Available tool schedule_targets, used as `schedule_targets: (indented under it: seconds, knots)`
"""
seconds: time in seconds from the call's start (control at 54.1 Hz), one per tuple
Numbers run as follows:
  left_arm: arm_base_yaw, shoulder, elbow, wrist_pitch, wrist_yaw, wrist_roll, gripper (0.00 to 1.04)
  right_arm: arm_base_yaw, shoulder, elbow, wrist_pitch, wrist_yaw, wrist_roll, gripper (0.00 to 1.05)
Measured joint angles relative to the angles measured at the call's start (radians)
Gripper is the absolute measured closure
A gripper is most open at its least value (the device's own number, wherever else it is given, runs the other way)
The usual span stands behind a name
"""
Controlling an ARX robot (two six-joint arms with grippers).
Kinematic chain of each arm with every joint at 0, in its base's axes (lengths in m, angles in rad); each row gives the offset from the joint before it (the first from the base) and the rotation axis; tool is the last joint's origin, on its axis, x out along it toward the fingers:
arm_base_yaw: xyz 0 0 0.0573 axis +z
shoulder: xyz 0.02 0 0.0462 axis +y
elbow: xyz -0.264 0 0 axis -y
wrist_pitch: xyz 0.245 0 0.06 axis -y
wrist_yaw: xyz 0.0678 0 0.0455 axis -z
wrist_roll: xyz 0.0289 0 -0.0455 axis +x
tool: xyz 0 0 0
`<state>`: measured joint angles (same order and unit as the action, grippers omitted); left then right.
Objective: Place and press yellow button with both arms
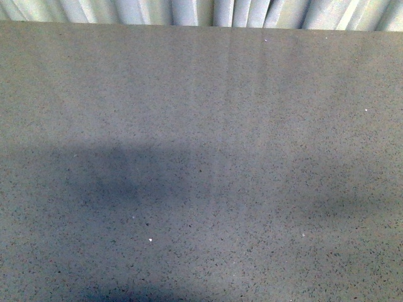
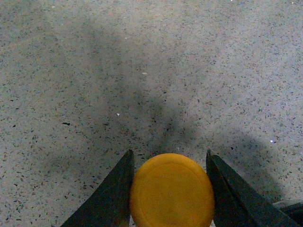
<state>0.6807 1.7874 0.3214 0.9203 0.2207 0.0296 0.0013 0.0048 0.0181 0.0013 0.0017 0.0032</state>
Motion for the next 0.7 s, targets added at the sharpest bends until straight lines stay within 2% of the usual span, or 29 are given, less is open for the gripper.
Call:
schedule_targets:
  seconds: [0.111,0.24,0.37,0.499,0.591,0.702]
  knots:
    - [0.009,-0.013,0.000,-0.019,0.008,0.008,0.69,0.000,0.000,0.000,0.000,0.000,0.000,0.09]
    - [0.018,-0.141,0.032,-0.132,0.023,0.010,0.69,0.000,0.000,0.000,0.000,0.000,0.000,0.09]
    - [-0.031,-0.285,0.082,-0.231,0.023,0.006,0.69,0.000,0.000,0.000,0.000,0.000,0.000,0.09]
    - [-0.167,-0.442,0.098,-0.320,0.000,-0.023,0.69,0.000,0.000,0.000,0.000,0.000,0.000,0.09]
    - [-0.314,-0.503,0.089,-0.333,-0.057,-0.060,0.69,0.000,0.000,0.000,0.000,0.000,0.000,0.09]
    - [-0.537,-0.503,0.060,-0.304,-0.158,-0.114,0.69,0.000,0.000,0.000,0.000,0.000,0.000,0.09]
